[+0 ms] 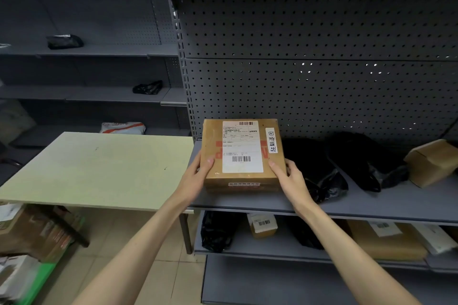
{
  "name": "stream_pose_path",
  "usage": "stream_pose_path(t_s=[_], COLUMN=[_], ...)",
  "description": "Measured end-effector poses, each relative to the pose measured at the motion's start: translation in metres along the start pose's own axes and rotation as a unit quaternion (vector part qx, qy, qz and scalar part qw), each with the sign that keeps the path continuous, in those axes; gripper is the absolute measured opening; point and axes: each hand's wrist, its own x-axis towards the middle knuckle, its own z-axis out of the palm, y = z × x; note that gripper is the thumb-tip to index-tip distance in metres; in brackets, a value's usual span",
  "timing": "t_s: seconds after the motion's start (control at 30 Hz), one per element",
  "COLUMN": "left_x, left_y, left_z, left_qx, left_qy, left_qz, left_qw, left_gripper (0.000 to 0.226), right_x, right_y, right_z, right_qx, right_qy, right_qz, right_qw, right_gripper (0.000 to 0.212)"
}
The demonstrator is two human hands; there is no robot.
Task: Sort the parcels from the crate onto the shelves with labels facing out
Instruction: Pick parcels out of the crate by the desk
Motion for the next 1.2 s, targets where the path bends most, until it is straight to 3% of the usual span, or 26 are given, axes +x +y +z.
stream_pose_path(t_s=[0.23,0.87,1.2], left_x=[-0.024,-0.032,0.005], left_y=[-0.014,-0.028,0.005], left_z=[0.005,0.015,-0.008], left_qx=[0.049,0.034,0.024], left_qy=[0.013,0.035,0.029], left_qz=[0.049,0.078,0.123], left_qw=[0.998,0.996,0.992], left_gripper=[0.053,0.058,0.054], right_x=[-0.026,-0.036,-0.026], right_y=[0.009,0.020,-0.026], right_z=[-0.002,0.001,0.012], right_qx=[-0.026,0.017,0.007], right_qy=[-0.028,-0.039,0.010], right_qz=[-0.043,-0.077,-0.111], right_qw=[0.998,0.996,0.994], right_gripper=[0.044,0.047,0.047])
